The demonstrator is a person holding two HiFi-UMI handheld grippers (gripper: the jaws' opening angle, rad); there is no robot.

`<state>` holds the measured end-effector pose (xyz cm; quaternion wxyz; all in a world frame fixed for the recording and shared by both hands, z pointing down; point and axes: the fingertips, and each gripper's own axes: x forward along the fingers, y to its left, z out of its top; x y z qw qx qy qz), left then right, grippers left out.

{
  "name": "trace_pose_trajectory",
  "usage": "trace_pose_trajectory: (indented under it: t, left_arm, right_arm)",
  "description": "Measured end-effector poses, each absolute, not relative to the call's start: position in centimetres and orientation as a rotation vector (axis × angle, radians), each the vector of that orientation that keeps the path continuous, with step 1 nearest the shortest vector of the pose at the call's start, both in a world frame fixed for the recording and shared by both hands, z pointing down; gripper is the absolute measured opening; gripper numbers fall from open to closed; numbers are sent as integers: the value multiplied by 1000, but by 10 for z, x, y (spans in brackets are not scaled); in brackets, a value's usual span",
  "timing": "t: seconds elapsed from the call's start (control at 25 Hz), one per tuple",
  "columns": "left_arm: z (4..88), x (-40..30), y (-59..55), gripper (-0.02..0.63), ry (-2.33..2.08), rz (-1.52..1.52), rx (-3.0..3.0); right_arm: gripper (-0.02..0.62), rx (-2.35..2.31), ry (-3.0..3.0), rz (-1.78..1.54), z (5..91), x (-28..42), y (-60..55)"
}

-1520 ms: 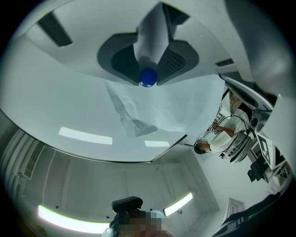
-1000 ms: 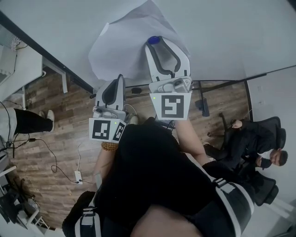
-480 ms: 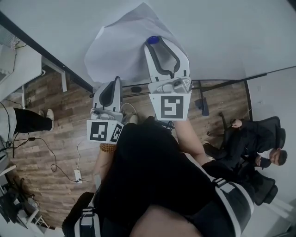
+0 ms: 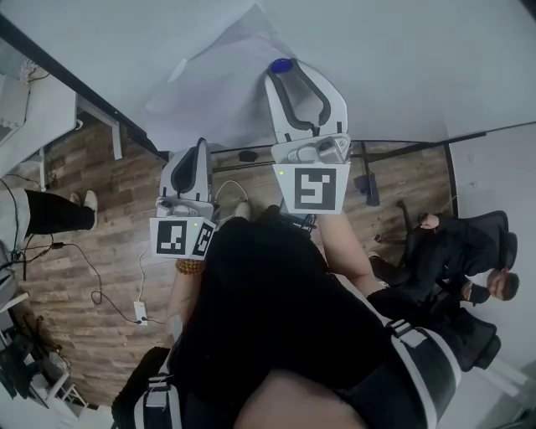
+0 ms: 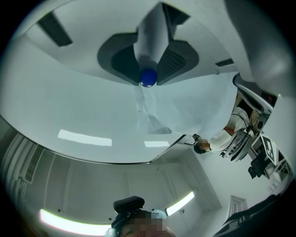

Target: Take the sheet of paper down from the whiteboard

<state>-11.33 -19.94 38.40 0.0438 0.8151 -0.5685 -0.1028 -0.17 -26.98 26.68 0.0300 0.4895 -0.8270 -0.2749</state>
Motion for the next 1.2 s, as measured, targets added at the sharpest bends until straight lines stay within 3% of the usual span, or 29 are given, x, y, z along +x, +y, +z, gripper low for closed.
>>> trace_pose_trajectory:
  t: [0.72,1.2]
  left_arm:
    - [408,-147,-194,8,-1765,-304,2341]
    - [378,-104,-143,8,-1710,-468,2238]
  right_arm:
    - [117,1518,-2575,-779,271,2,-278]
    - [117,1463,-2660,-778,252,38,-218]
